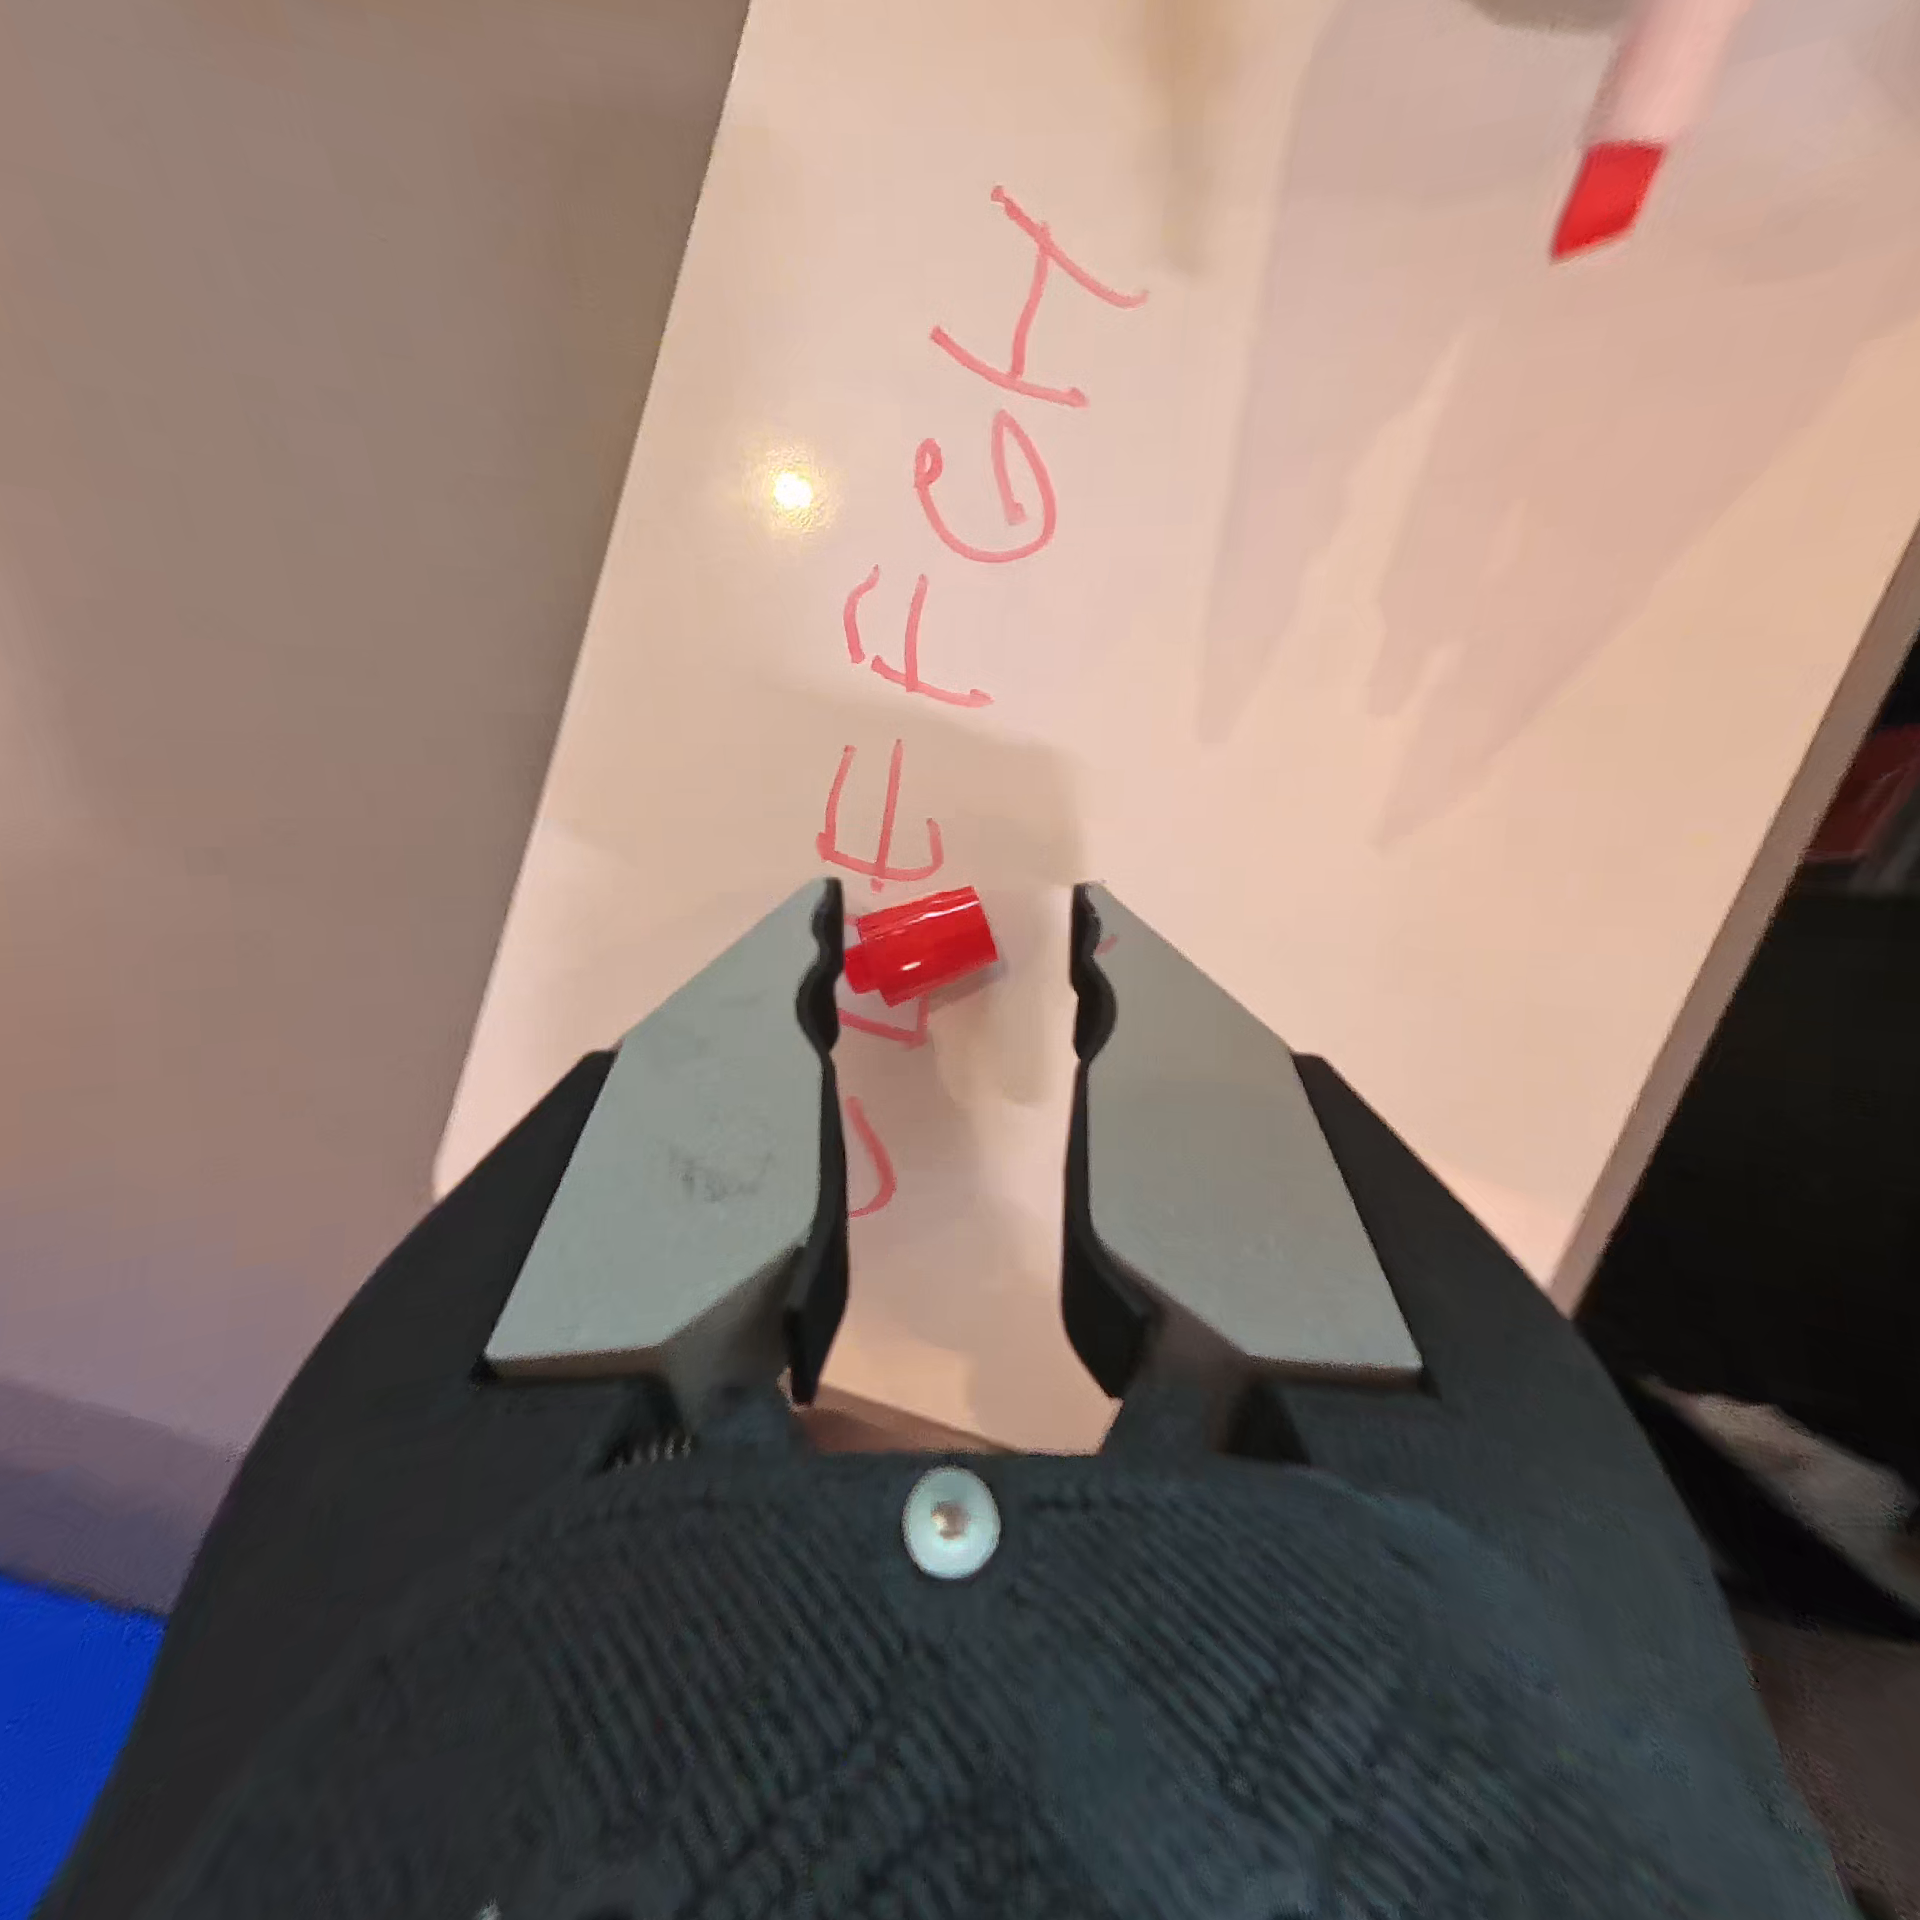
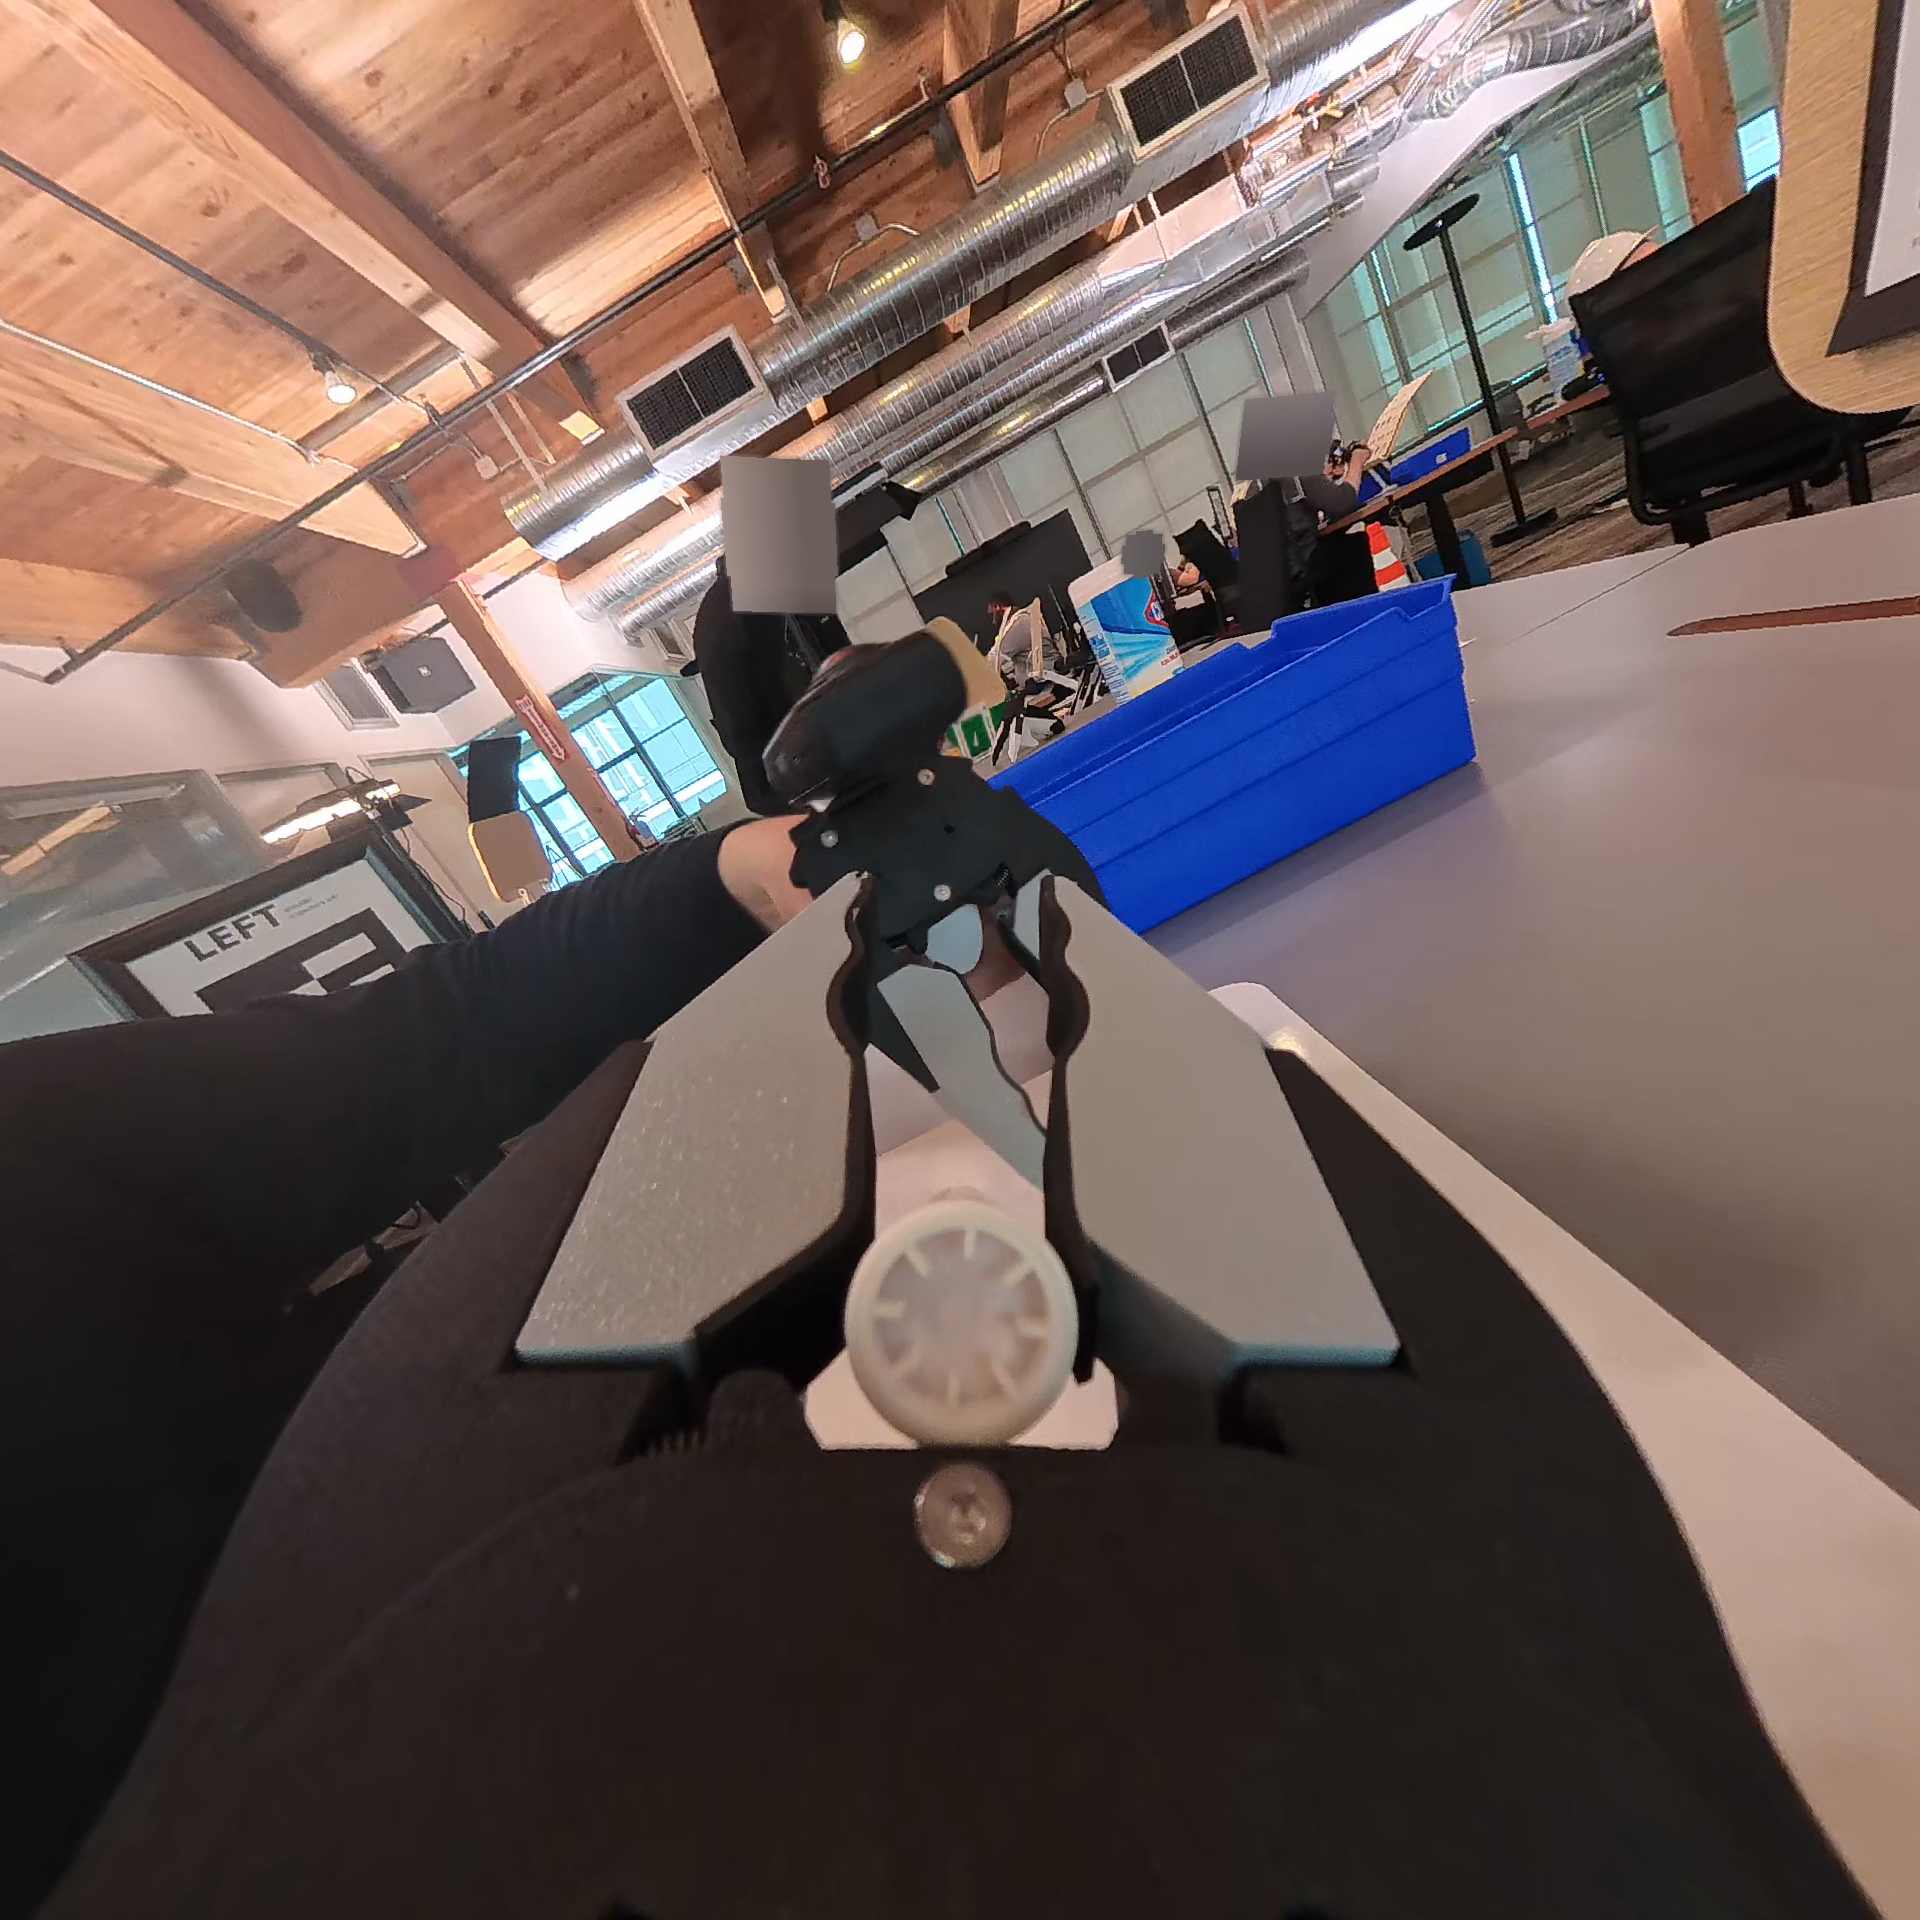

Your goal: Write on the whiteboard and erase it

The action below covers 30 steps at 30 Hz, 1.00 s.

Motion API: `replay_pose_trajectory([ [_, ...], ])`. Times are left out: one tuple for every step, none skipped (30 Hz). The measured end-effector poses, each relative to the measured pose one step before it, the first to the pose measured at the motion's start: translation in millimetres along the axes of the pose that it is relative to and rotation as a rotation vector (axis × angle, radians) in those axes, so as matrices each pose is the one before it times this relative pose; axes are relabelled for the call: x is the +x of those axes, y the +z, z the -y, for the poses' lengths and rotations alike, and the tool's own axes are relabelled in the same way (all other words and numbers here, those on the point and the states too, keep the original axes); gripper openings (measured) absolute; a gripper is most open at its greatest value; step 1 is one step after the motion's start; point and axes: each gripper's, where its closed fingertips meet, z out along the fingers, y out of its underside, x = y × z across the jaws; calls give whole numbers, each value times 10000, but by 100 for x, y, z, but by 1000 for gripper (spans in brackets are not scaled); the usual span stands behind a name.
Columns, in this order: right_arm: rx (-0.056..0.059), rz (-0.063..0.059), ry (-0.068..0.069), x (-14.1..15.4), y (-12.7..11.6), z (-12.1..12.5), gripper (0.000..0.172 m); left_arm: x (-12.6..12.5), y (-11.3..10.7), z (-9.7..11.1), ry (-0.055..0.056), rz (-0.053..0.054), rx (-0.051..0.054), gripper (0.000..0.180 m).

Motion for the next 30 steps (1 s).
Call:
replay_pose_trajectory([
  [2,17,19,-18,-1,-9,29,-244,-140,-108,638,242,-78,36],
  [-5,30,13,-33,3,-22,29,-320,-236,-137,664,244,-101,33],
  [-11,27,9,-45,21,-24,29,-265,-333,-37,589,156,-51,32],
  [-22,26,11,-36,34,-40,29,-130,-425,-5,602,51,-22,29],
  [-23,24,10,-37,30,-54,29,-141,-469,-120,686,77,-88,28],
  [-15,29,11,-41,39,-30,29,-190,-424,-230,740,126,-153,30],
  [-10,44,19,-62,41,-30,29,-113,-350,-188,724,104,-116,33],
  [-5,30,18,-38,28,-5,29,192,-220,-208,684,-65,-99,37],
  [0,16,17,-8,8,-10,29,252,-91,-325,631,-109,-190,39],
  [7,20,21,-15,3,2,29,8,73,-415,554,9,-284,41],
  [14,28,29,-20,-13,13,29,-119,170,-325,476,36,-253,42],
  [21,29,40,-23,-20,17,29,-164,251,-203,404,30,-196,42],
  [27,22,41,3,-32,41,29,-312,300,-214,311,80,-264,41],
  [27,24,34,-12,-35,32,28,-279,311,-167,307,59,-296,42],
  [17,6,24,11,-37,35,28,-175,246,50,394,29,-183,41],
  [16,-4,12,24,-39,29,28,-61,181,281,475,19,-44,39],
  [17,4,7,-2,-25,40,29,83,116,420,446,-42,30,38],
  [5,11,13,-2,-6,11,29,273,71,396,308,-186,21,38],
  [4,17,21,-8,14,8,29,310,107,220,199,-249,-66,39],
  [3,35,34,-28,31,-1,29,125,187,-4,188,-156,-149,38],
  [-7,57,42,-64,52,-24,29,-105,285,-226,164,-42,-227,35],
  [-22,61,37,-79,53,-44,29,-361,285,-75,12,66,-99,24],
  [-15,31,7,-52,20,-21,29,-279,183,237,-88,-24,97,17],
  [-12,12,-14,-43,3,-17,29,-106,52,447,-96,-136,198,16],
  [-24,7,-11,-23,3,-40,29,93,-24,417,-81,-234,155,16],
  [-24,-14,-11,14,-6,-33,29,114,-27,367,-115,-191,127,16],
  [-20,-36,-34,25,-11,-22,29,113,-18,406,-180,-144,192,16],
  [-34,-49,-58,29,3,-32,29,160,-36,372,-234,-126,220,16],
  [-63,-55,-73,29,24,-70,29,97,-25,197,-231,-33,153,16],
  [-102,-61,-74,39,45,-135,28,-7,-13,24,-195,79,80,16],
])
